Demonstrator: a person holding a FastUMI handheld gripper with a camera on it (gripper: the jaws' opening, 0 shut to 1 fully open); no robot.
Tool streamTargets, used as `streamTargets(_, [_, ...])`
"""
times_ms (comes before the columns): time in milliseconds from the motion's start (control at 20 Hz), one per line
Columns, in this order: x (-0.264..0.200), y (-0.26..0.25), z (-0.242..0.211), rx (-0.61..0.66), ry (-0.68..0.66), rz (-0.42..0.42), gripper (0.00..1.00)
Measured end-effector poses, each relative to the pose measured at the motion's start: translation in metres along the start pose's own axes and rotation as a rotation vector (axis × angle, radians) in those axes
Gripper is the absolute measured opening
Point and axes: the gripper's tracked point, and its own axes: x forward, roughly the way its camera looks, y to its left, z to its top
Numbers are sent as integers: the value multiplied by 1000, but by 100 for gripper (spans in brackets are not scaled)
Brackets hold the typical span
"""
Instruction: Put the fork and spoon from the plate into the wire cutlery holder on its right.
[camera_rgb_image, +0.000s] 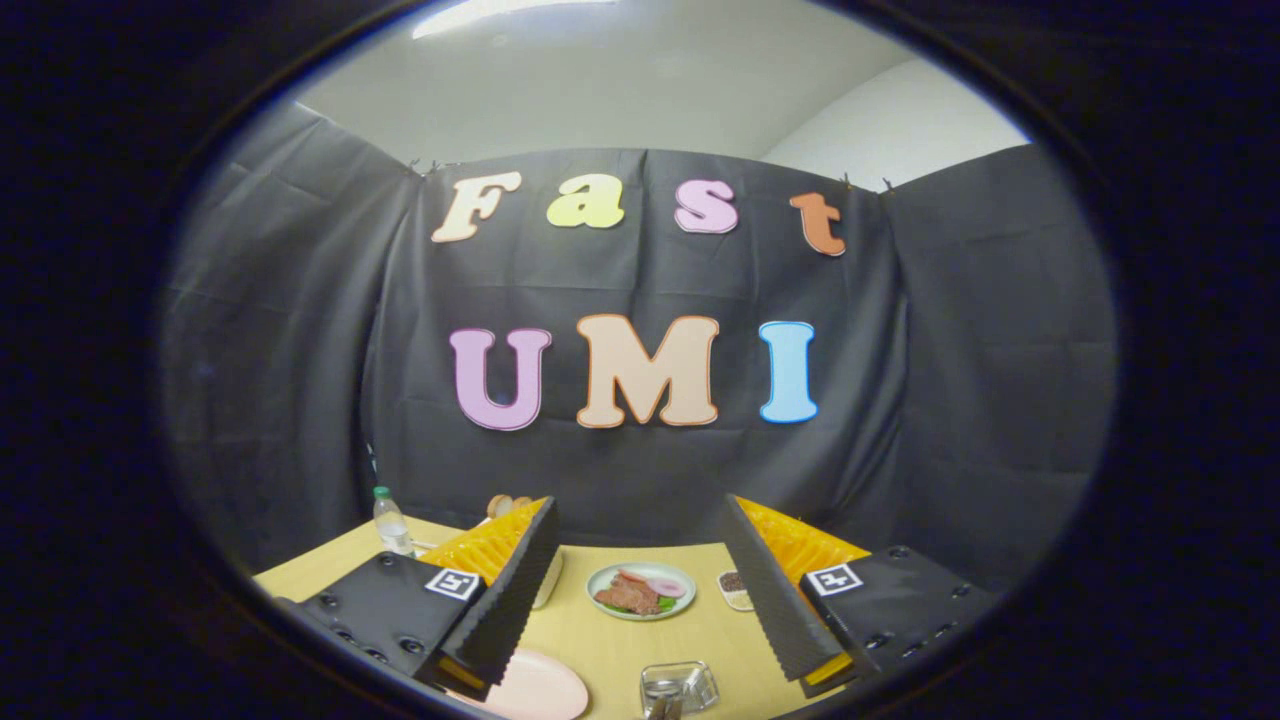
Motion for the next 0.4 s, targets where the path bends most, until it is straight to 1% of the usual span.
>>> streamTargets(250, [-15, 11, -14, 51, 16, 62, 100])
streamTargets(400, [-18, 6, -19, 61, 23, 65, 100])
